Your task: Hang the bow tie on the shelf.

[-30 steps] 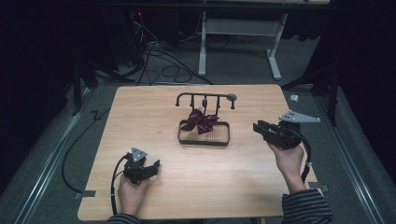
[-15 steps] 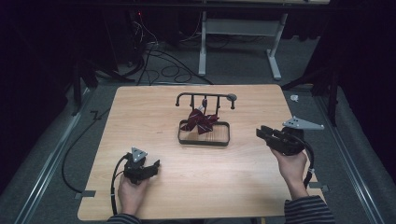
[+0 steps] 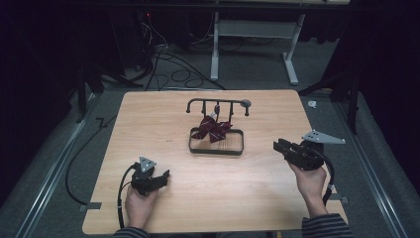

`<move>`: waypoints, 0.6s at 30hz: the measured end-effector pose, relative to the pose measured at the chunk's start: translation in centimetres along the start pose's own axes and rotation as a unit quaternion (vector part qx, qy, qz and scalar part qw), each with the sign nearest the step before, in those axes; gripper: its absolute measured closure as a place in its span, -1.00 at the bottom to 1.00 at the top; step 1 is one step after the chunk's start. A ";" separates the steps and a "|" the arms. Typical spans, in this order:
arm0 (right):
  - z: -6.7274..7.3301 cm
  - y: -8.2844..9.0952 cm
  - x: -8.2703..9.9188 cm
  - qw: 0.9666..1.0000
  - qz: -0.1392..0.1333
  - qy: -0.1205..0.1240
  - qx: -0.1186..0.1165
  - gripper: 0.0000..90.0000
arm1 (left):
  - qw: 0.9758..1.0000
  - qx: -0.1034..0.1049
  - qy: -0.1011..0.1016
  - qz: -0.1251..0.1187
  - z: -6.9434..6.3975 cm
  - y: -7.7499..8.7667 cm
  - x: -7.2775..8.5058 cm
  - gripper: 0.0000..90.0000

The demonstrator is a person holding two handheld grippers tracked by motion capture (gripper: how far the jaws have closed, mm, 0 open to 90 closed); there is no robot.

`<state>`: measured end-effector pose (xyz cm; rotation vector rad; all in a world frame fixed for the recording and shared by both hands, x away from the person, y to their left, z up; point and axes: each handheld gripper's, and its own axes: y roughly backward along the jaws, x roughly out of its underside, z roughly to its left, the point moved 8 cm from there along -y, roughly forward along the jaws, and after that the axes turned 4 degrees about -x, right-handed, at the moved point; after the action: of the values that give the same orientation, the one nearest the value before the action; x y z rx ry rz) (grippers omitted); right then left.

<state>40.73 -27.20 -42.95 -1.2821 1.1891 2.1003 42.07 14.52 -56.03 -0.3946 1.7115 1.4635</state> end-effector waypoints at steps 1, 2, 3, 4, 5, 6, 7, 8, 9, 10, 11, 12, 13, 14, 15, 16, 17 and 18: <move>0.0 0.0 0.0 1.000 0.000 0.000 0.000 0.57 | 1.000 0.000 0.000 0.000 0.0 0.0 0.0 -0.26; -0.1 0.0 0.1 1.000 0.000 -0.001 0.001 0.57 | 1.000 0.000 0.000 0.000 0.0 0.0 0.0 -0.26; -0.1 0.0 0.3 1.000 0.000 -0.001 0.001 0.57 | 1.000 0.000 0.000 0.000 0.0 0.0 0.0 -0.26; -0.1 0.1 0.5 1.000 0.002 -0.004 0.001 0.57 | 1.000 0.000 0.000 0.000 0.0 0.0 0.0 -0.26; -0.2 0.1 0.6 1.000 0.003 -0.004 0.001 0.57 | 1.000 0.000 0.000 0.000 0.0 0.0 0.0 -0.26; -0.3 0.1 0.9 1.000 0.003 -0.008 0.001 0.57 | 1.000 0.000 0.000 0.000 0.0 0.0 0.0 -0.26; -0.3 0.1 1.0 1.000 0.002 -0.009 0.000 0.57 | 1.000 0.000 0.000 0.000 0.0 0.0 0.0 -0.26; -0.3 0.1 1.2 1.000 0.003 -0.012 0.000 0.57 | 1.000 0.000 -0.001 0.000 0.0 0.0 0.0 -0.26; -0.4 0.0 1.3 1.000 0.003 -0.012 0.000 0.57 | 1.000 0.000 -0.001 0.000 0.0 0.0 0.0 -0.26; -0.4 0.0 1.5 1.000 0.005 -0.015 0.000 0.57 | 1.000 0.000 -0.001 0.000 0.0 0.0 0.0 -0.26; -0.4 0.0 1.5 1.000 0.005 -0.015 0.000 0.57 | 1.000 0.000 -0.001 0.000 0.0 0.0 0.0 -0.26; -0.4 0.0 1.6 1.000 0.005 -0.016 0.000 0.57 | 1.000 -0.001 -0.001 0.000 0.0 0.0 0.0 -0.26; -0.4 0.0 1.7 1.000 0.005 -0.018 -0.001 0.57 | 1.000 -0.001 -0.001 0.000 0.0 0.0 0.0 -0.26; -0.4 0.0 2.0 1.000 0.005 -0.020 -0.002 0.57 | 1.000 -0.001 -0.001 0.000 0.0 0.0 0.0 -0.26; -0.4 0.0 2.0 1.000 0.005 -0.020 -0.002 0.57 | 1.000 -0.001 -0.001 0.000 0.0 0.0 0.0 -0.26; -0.5 -0.1 2.1 1.000 0.004 -0.019 -0.003 0.57 | 1.000 -0.002 -0.001 0.000 0.0 0.0 0.0 -0.26; -0.5 -0.1 2.3 1.000 0.006 -0.022 -0.003 0.57 | 1.000 -0.002 -0.002 0.000 0.0 0.0 0.0 -0.26; -0.5 -0.1 2.3 1.000 0.006 -0.022 -0.003 0.57 | 1.000 -0.002 -0.002 0.000 0.0 0.0 0.0 -0.26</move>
<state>39.89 -27.77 -45.10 -1.2267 1.1750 2.1303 42.07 14.50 -56.04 -0.3940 1.7066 1.4665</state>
